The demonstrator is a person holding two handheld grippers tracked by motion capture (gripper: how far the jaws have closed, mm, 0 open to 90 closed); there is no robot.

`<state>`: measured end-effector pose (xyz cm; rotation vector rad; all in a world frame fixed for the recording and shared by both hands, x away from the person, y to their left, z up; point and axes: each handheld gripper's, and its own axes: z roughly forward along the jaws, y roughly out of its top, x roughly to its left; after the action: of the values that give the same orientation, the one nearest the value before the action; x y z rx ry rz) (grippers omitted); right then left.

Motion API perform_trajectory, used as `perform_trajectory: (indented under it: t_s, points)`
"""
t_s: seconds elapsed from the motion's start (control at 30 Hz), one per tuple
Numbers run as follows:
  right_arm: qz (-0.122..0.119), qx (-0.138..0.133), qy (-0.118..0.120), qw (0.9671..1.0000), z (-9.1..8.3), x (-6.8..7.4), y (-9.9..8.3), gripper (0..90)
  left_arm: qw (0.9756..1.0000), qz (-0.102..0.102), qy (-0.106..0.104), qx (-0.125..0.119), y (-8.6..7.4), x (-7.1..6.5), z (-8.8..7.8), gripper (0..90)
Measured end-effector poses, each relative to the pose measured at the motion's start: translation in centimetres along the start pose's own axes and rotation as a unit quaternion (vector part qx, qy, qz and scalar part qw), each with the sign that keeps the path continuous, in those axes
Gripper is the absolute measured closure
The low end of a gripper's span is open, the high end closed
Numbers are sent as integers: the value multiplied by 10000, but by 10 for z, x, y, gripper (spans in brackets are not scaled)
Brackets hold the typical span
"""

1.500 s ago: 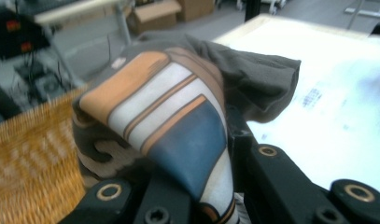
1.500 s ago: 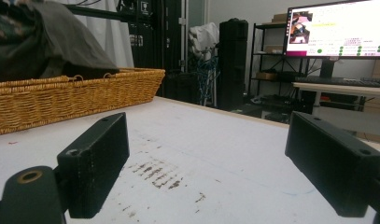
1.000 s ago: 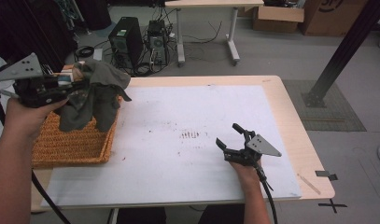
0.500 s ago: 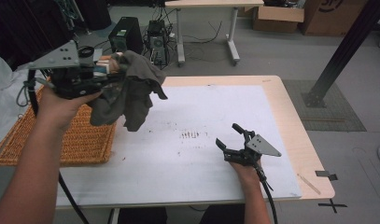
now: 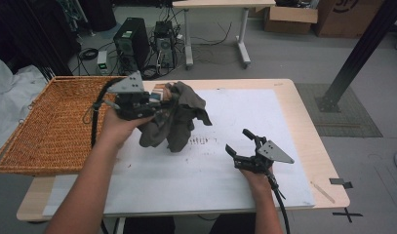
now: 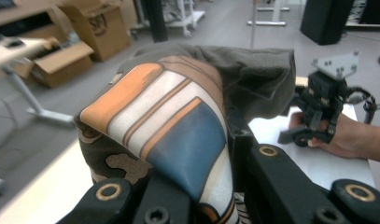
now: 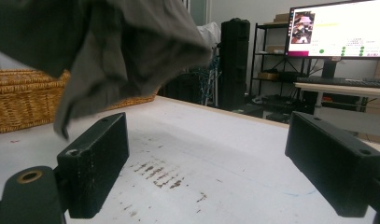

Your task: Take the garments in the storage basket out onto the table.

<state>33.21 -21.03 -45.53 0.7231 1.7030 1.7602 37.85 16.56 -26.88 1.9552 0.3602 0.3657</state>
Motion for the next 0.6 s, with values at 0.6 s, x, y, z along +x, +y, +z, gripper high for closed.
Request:
perform_trajectory:
  t_s: [0.6]
  points:
    - [14, 1, 5, 10000, 0, 0, 0, 132, 9941, -984, 5, 462, -106, -20, 81, 785]
